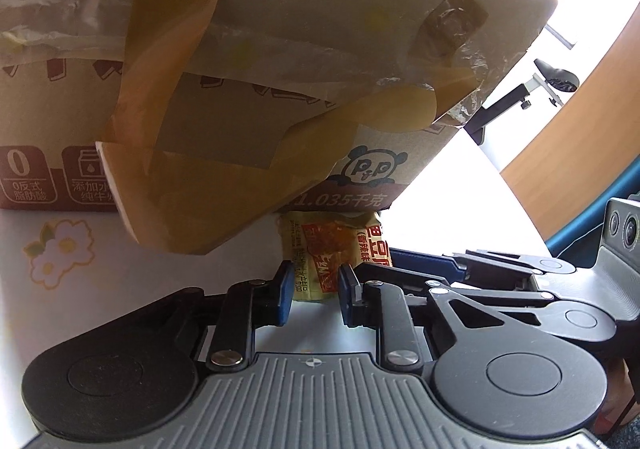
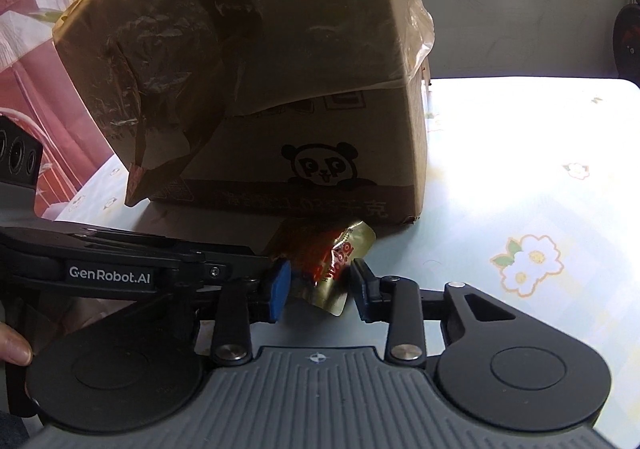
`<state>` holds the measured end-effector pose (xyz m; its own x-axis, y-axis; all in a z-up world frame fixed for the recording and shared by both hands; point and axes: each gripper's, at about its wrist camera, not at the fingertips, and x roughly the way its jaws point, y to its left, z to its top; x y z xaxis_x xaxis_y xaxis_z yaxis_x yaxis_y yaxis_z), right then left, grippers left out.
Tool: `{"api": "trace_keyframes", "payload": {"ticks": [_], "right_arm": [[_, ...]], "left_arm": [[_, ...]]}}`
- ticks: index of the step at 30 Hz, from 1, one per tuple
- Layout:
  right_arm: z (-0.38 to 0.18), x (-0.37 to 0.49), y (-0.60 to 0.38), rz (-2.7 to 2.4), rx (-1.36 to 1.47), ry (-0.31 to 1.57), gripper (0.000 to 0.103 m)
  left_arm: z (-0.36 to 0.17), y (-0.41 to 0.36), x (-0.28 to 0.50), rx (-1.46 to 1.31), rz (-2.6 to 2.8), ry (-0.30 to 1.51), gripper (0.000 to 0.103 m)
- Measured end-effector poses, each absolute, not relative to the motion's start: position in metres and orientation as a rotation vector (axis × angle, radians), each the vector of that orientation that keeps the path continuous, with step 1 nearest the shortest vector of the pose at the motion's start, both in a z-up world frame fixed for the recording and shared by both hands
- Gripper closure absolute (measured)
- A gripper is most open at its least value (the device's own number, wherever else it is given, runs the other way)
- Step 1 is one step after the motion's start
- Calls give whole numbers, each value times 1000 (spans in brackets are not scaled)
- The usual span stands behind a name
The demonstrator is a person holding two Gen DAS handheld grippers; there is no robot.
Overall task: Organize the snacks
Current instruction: 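Grasp the yellow-red packet with the left tool while the right tool grasps the gold wrapper, then lift both held packets and carry them over the lined box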
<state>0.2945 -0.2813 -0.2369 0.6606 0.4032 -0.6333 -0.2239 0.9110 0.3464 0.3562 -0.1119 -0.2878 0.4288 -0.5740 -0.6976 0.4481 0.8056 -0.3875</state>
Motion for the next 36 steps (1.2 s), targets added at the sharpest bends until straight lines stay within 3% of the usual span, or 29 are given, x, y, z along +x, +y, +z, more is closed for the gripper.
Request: {"api": "trace_keyframes", "payload": {"ticks": [11, 25, 36], "right_arm": [[-236, 279, -281, 401, 258, 761, 83], [-248, 254, -287, 499, 160, 693, 85], [-253, 244, -291, 514, 168, 650, 85]], "left_arm": [[-287, -108, 357, -159, -631, 945, 77], [-286, -115, 364, -156, -725, 928, 50], [-294, -107, 354, -247, -731, 902, 49]]}}
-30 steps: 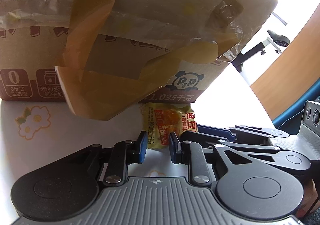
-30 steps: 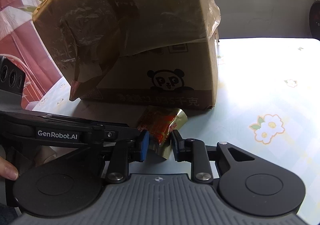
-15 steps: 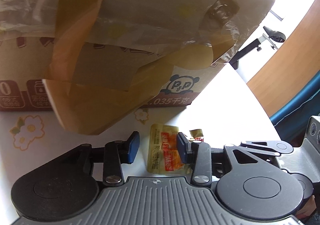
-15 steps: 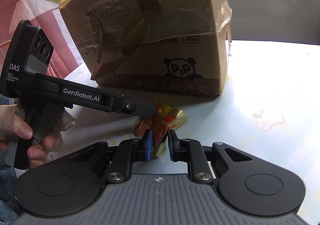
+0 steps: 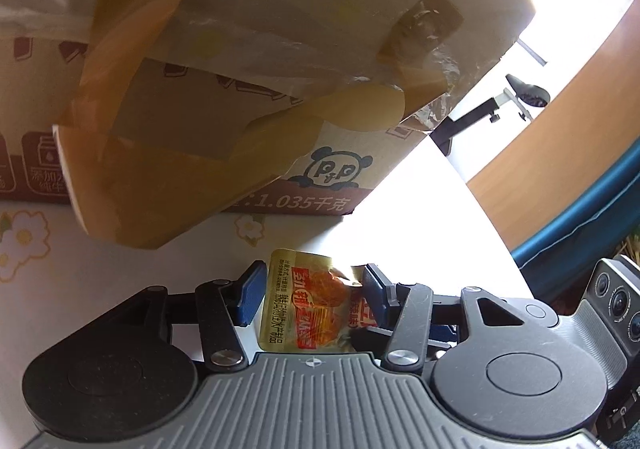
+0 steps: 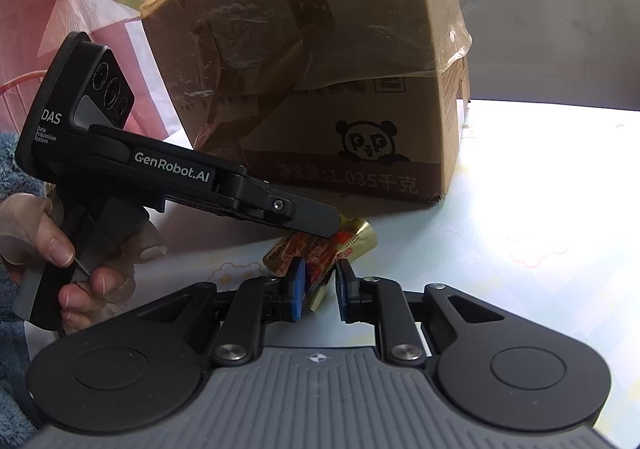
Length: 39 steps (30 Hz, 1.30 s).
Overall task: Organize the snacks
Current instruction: 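Lift both held packets and carry them over the lined box, then open both tools to drop the packet and wrapper into the box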
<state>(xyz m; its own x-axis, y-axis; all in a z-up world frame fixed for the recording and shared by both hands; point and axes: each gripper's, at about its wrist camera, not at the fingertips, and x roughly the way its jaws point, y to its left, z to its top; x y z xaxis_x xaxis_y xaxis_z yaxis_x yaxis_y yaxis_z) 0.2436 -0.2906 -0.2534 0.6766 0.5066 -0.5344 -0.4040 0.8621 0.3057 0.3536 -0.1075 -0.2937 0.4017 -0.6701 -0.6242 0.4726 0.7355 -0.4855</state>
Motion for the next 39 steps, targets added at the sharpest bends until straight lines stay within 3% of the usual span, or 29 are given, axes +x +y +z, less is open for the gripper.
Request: {"api": "trace_keyframes", "payload": {"ticks": [9, 15, 28, 39], "right_arm": [[-253, 245, -295, 528, 167, 646, 86], [-240, 242, -297, 532, 180, 600, 86], [-139, 238, -292, 600, 123, 406, 86], [-66, 291, -259, 615, 60, 343, 85]], "left_arm": [[-292, -101, 351, -287, -692, 906, 50], [-264, -91, 346, -284, -703, 840, 54], [-155, -54, 324, -281, -709, 600, 54], [-80, -45, 350, -181, -617, 468, 54]]}}
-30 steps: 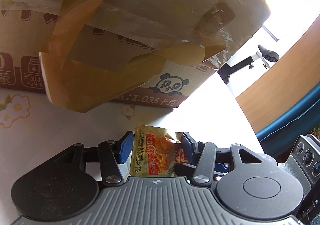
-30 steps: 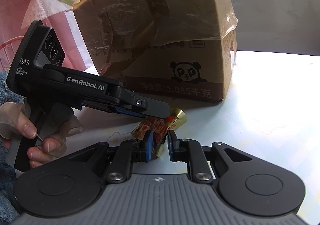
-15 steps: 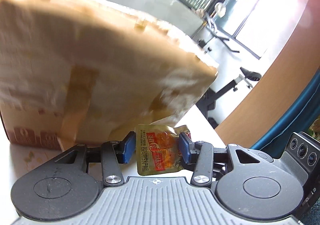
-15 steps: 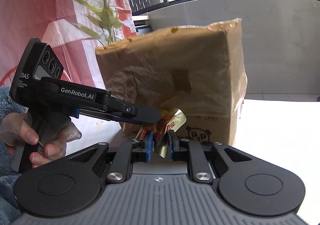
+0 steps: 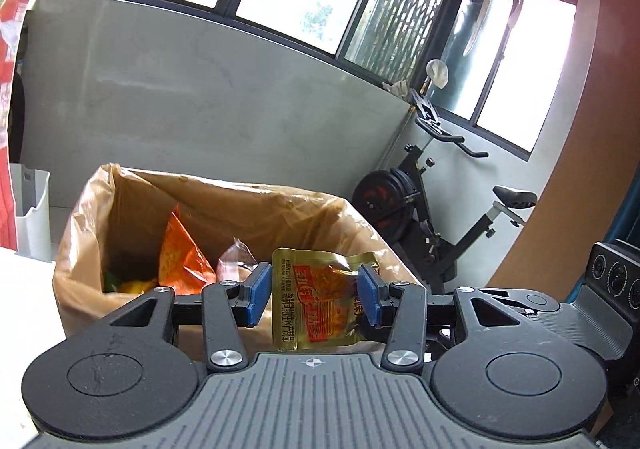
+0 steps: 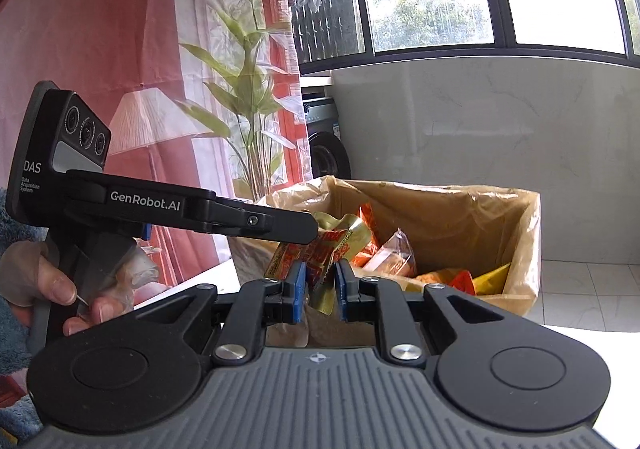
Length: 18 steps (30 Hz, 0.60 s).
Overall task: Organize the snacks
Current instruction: 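Open both tools to drop the packet and wrapper into the box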
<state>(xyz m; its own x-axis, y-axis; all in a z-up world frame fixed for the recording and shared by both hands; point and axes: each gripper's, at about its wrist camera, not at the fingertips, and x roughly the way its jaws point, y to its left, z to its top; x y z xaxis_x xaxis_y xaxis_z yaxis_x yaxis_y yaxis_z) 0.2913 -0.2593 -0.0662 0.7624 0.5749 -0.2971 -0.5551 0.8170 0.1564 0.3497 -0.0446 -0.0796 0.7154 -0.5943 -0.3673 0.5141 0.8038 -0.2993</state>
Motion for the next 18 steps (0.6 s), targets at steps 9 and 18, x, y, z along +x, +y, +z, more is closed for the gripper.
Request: {"api": "trace_keyframes", "payload": {"ticks": [9, 18], "right_arm": [[-59, 362, -248, 534, 84, 425, 83], [-73, 371, -259, 361, 54, 530, 65]], "left_arm": [[-66, -50, 392, -110, -468, 513, 53], [-62, -40, 383, -51, -374, 517, 38]]}}
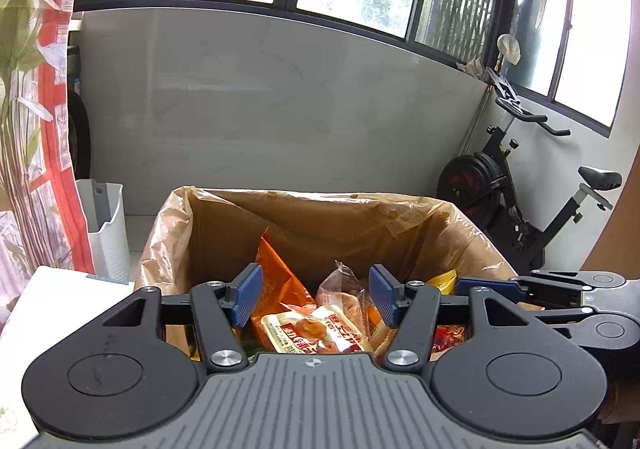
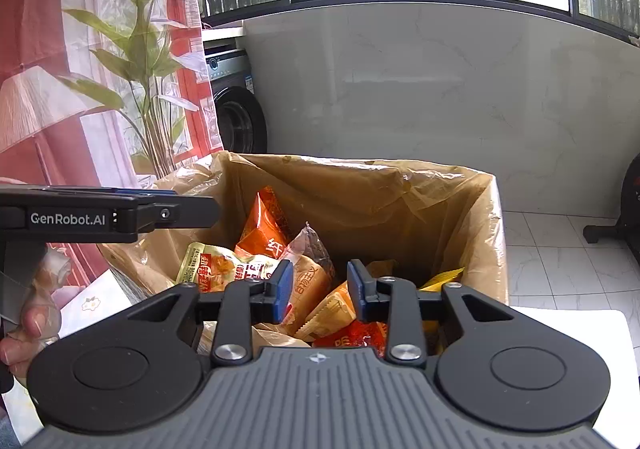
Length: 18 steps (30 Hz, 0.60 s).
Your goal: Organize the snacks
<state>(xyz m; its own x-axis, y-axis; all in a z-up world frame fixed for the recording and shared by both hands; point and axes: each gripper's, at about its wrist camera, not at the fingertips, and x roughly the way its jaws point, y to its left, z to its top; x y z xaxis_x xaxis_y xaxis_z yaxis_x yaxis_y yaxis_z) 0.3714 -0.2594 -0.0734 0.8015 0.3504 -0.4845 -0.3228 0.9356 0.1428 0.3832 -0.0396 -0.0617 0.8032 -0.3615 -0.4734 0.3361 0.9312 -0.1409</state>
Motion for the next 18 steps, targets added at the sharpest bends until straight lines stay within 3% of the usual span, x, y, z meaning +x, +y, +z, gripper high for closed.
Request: {"api": "trace_keyframes", "payload": {"ticks": [10, 18], "right_arm": [[-50, 339, -271, 300, 44, 460, 20], [-28, 305, -272, 262, 78, 395, 6]], "left_arm": [[-32, -36, 344, 28, -302, 462, 18], [-5, -33, 306, 62, -245, 423, 12]]}}
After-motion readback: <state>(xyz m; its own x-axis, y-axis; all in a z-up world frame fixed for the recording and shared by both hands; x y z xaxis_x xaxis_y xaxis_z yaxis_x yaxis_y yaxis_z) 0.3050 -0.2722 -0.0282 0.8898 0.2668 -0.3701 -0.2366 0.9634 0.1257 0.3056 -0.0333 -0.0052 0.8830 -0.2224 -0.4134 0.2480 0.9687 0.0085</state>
